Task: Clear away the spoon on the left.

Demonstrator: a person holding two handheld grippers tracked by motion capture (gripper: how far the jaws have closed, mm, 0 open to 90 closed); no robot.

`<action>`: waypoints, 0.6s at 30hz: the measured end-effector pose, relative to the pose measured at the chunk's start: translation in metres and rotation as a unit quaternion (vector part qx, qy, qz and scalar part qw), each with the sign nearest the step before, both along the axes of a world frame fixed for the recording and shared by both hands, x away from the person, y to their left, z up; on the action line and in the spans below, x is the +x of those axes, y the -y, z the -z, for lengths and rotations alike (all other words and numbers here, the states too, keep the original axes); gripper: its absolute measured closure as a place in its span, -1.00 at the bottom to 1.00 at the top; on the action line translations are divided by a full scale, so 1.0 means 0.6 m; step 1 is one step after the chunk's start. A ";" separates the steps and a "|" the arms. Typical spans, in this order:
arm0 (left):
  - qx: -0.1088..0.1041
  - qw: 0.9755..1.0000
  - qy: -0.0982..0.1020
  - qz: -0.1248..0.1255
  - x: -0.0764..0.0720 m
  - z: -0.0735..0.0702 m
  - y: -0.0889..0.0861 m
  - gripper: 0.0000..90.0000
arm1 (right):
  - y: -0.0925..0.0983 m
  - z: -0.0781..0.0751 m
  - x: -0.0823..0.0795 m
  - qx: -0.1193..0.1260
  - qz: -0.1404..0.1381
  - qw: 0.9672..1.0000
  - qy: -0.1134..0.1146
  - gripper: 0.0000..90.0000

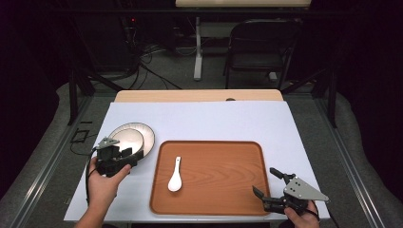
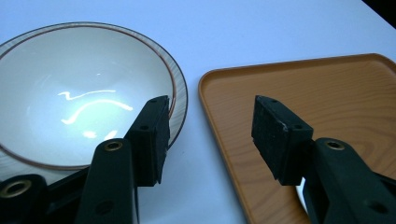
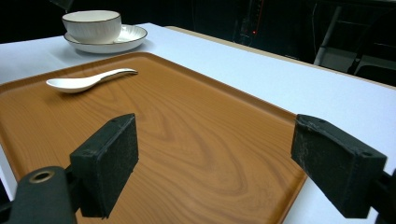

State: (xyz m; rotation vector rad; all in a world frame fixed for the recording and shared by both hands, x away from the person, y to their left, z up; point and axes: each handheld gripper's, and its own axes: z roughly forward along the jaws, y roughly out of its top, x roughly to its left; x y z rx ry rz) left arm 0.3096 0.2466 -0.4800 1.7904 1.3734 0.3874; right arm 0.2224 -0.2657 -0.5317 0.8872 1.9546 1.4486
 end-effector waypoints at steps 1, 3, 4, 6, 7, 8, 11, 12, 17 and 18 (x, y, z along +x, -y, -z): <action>0.000 1.000 0.000 0.000 0.000 0.000 0.000 0.02 | 0.000 0.000 0.000 0.000 0.000 1.000 0.000 -0.68; 0.005 1.000 0.007 -0.002 -0.007 0.003 -0.005 0.01 | 0.000 0.000 0.000 0.000 0.000 1.000 0.000 -0.68; 0.006 1.000 0.017 -0.006 -0.014 0.007 -0.010 0.00 | 0.000 0.000 0.000 0.000 0.001 1.000 0.000 -0.68; 0.006 1.000 0.027 -0.008 -0.021 0.011 -0.013 -0.02 | 0.000 0.000 0.001 -0.001 0.000 1.000 0.002 -0.68; 0.006 1.000 0.027 -0.008 -0.021 0.011 -0.013 -0.04 | 0.000 0.000 0.001 -0.001 0.000 1.000 0.002 -0.68; 0.007 0.999 0.034 -0.011 -0.025 0.015 -0.015 -0.07 | 0.000 0.000 0.000 0.000 0.001 1.000 0.000 -0.68; 0.011 0.999 0.048 -0.011 -0.034 0.024 -0.019 -0.12 | 0.000 0.000 0.000 0.000 0.001 1.000 0.001 -0.68; 0.015 0.998 0.053 -0.014 -0.040 0.032 -0.020 -0.15 | 0.001 0.000 0.000 -0.001 0.001 1.000 0.002 -0.68; 0.025 0.998 0.062 -0.015 -0.051 0.045 -0.023 -0.16 | 0.000 0.000 0.000 0.000 0.000 1.000 0.001 -0.68; 0.028 0.997 0.069 -0.016 -0.054 0.047 -0.023 -0.16 | 0.000 0.000 0.000 0.001 0.001 1.000 0.001 -0.68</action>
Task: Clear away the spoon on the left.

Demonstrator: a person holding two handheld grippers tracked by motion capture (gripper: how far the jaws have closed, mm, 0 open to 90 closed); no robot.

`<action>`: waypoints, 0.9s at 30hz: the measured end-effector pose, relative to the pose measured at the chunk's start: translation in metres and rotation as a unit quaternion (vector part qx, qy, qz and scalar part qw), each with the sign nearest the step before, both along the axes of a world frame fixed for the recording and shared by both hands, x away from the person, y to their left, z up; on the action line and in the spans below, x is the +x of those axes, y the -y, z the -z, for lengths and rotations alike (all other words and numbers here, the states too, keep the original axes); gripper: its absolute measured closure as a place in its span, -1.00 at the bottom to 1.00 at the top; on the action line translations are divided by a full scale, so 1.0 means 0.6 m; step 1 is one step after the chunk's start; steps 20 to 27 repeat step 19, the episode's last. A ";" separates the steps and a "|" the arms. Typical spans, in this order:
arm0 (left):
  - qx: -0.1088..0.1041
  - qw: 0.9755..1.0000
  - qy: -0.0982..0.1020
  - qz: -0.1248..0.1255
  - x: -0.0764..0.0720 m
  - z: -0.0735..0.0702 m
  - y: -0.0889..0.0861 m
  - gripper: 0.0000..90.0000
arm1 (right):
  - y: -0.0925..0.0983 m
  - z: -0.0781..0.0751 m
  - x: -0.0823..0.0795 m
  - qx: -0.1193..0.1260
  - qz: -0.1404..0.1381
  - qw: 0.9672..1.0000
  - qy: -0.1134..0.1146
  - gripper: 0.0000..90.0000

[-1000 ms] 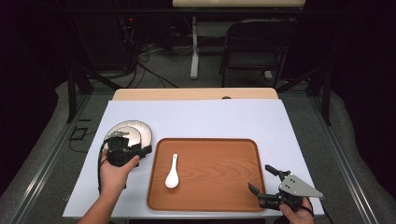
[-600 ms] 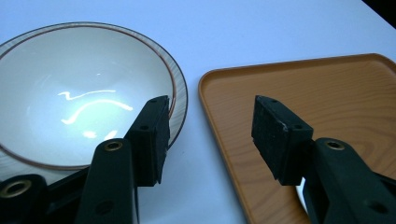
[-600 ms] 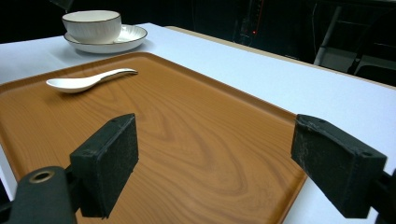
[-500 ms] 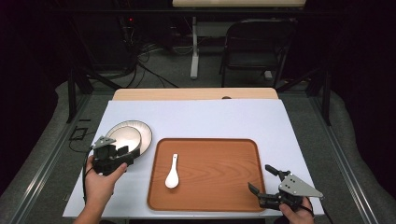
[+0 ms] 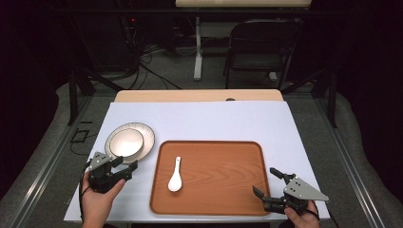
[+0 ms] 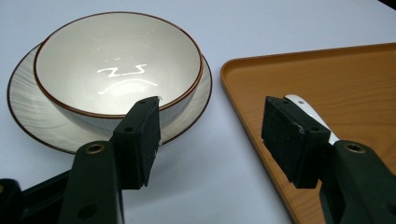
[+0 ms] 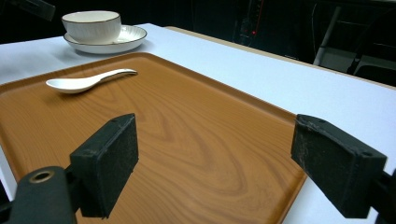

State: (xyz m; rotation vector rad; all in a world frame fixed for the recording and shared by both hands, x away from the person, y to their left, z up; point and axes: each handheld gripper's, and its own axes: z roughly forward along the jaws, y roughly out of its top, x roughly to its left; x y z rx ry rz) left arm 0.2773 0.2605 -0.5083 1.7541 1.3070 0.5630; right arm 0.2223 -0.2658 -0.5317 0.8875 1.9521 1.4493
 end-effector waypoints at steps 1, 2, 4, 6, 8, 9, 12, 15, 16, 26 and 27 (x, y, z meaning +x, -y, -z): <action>0.003 1.000 0.010 -0.001 -0.003 0.003 0.000 -0.16 | 0.000 0.000 0.000 0.000 0.000 1.000 0.000 -0.68; 0.007 1.000 0.019 -0.002 -0.006 0.007 0.000 -0.16 | 0.000 0.000 0.000 0.000 0.000 1.000 0.000 -0.68; 0.003 1.000 0.021 0.003 -0.009 0.014 0.001 -0.16 | 0.000 0.000 0.000 0.000 0.000 1.000 -0.001 -0.68; 0.004 1.000 0.019 0.004 -0.009 0.017 0.001 -0.16 | 0.000 0.000 0.000 0.000 0.000 1.000 -0.001 -0.68; -0.002 1.000 0.021 0.004 -0.012 0.024 0.000 -0.16 | 0.000 0.000 0.000 0.000 0.000 1.000 0.000 -0.68; -0.002 1.000 0.021 0.004 -0.012 0.024 0.000 -0.16 | 0.000 0.000 0.000 0.000 0.000 1.000 0.000 -0.68; -0.013 1.000 0.027 0.003 -0.014 0.031 -0.003 -0.16 | 0.000 0.000 0.000 0.000 -0.001 1.000 0.000 -0.68; -0.018 1.000 0.017 0.007 -0.015 0.035 -0.004 -0.15 | 0.000 0.000 0.001 -0.003 -0.002 1.000 0.001 -0.68; -0.018 1.000 0.017 0.007 -0.015 0.035 -0.004 -0.15 | 0.000 0.000 0.000 -0.002 -0.002 1.000 0.001 -0.68; -0.020 1.000 0.016 0.005 -0.015 0.035 -0.005 -0.15 | 0.000 0.000 0.000 -0.001 -0.001 1.000 0.000 -0.68; -0.020 1.000 0.016 0.005 -0.015 0.035 -0.005 -0.15 | 0.000 0.000 0.000 -0.001 -0.001 1.000 0.000 -0.68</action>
